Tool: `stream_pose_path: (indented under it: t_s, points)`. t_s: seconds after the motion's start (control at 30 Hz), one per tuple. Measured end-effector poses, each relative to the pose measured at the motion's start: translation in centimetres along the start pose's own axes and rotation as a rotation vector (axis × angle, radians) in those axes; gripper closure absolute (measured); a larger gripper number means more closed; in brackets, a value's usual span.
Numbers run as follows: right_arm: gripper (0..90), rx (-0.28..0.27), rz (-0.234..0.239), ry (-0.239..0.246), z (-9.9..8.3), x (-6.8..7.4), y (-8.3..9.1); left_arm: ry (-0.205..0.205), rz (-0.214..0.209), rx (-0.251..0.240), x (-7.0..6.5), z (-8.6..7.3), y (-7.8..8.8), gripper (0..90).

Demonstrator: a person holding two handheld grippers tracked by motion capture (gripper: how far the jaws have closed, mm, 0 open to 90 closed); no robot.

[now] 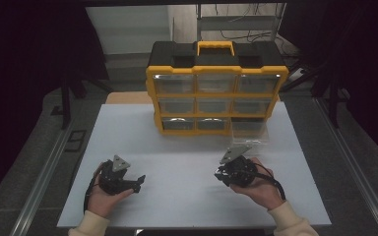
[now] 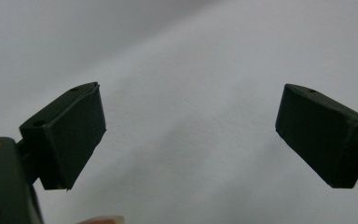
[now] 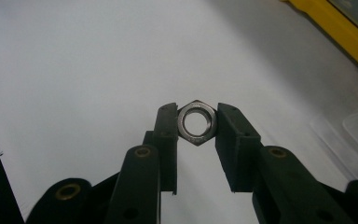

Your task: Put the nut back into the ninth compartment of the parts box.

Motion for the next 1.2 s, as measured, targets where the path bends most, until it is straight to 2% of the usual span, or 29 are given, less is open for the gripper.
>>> stream_pose_path:
  t_s: [0.8,1.2]
  points:
    - [70.1,-0.038,-0.035,-0.032,0.3,-1.6,1.5,0.002,0.004,-0.002,0.0,0.0,0.0,8.8]
    - [70.2,-0.064,-0.061,-0.06,0.6,-3.0,2.6,0.002,0.005,-0.003,0.0,0.0,0.0,8.8]
Point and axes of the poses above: each handheld gripper's, and its own axes: y roughly backward along the jaws, z roughly out of its top, x roughly to its left, the point moved 6 cm from there along -y, roughly forward along the jaws, and after that the axes turned 9 degrees about z, right-handed, at the moved point
